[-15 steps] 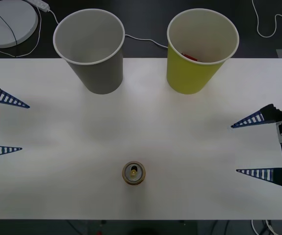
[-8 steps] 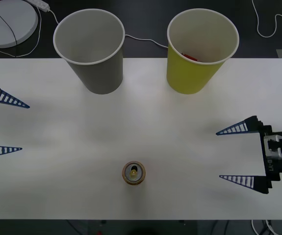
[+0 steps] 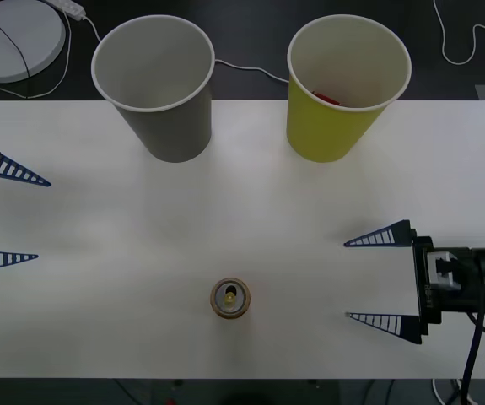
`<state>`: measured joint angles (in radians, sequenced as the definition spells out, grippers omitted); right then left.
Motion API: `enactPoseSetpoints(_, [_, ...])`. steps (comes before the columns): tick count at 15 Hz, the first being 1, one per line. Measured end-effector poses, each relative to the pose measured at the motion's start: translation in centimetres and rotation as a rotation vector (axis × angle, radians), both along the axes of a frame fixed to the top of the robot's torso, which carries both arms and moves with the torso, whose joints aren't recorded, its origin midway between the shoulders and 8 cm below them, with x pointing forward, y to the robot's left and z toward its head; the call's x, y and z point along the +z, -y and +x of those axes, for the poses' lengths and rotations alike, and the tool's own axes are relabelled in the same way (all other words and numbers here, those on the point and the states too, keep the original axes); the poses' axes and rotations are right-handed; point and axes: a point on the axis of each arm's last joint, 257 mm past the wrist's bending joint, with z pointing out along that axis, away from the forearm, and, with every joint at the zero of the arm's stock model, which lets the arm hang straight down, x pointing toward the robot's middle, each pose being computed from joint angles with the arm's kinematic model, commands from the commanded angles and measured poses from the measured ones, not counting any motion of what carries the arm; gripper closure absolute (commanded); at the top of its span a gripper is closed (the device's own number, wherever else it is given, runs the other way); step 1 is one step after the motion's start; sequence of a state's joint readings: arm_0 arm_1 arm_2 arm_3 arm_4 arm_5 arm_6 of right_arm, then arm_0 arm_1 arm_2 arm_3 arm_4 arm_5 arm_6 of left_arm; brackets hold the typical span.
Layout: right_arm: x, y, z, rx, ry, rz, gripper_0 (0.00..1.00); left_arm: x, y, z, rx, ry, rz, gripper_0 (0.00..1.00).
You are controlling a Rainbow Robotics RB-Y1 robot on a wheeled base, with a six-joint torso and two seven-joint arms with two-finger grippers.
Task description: Put the can into the green bin and the plastic bottle into the gray bin
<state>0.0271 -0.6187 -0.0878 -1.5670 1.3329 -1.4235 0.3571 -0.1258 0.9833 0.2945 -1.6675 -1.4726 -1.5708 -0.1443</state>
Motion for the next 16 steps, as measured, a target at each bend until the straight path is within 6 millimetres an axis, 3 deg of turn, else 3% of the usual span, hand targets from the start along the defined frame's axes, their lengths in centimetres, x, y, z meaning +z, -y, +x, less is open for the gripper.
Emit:
enactPoseSetpoints(7, [-3.4,-3.2,0.5,0.041,-0.009,0.112,0.0,0.0,0.0,0.0,0.0,0.0,0.0,0.0])
enactPoseSetpoints(16, [-6.6,-9.1,0.7,0.041,-0.053,0.167,0.0,0.0,0.0,0.0,0.0,0.0,0.0,0.0])
